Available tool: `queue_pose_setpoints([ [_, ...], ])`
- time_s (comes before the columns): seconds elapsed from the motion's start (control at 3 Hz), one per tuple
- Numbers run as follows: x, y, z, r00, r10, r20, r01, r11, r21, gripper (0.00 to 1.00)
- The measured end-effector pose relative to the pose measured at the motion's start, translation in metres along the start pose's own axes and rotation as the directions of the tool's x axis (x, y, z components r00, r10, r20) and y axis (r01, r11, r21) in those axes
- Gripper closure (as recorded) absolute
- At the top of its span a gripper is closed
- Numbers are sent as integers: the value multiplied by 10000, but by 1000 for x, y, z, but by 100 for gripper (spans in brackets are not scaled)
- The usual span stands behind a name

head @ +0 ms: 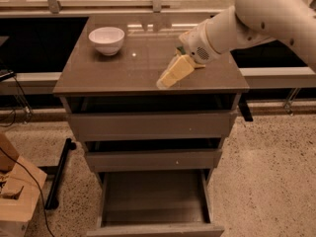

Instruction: Place sponge into bottom drawer

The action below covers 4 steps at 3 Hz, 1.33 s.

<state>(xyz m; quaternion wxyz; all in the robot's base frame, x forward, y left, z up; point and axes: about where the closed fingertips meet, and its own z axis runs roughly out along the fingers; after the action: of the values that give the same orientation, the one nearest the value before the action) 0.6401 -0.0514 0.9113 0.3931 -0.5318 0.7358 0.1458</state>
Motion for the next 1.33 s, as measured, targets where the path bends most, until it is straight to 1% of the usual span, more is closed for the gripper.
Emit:
queue_pose_setpoints([
  [0.33, 0, 0, 0, 10000, 6, 4, -6, 10000, 0, 0],
  [0.67, 5, 1, 7, 9992, 381, -88, -379, 9992, 152, 0],
  [1.0, 16, -8, 24, 9945, 1041, 146, -1049, 9921, 689, 0],
  [1.33, 27, -39, 37, 9811, 1653, 1009, -1788, 9732, 1444, 0],
])
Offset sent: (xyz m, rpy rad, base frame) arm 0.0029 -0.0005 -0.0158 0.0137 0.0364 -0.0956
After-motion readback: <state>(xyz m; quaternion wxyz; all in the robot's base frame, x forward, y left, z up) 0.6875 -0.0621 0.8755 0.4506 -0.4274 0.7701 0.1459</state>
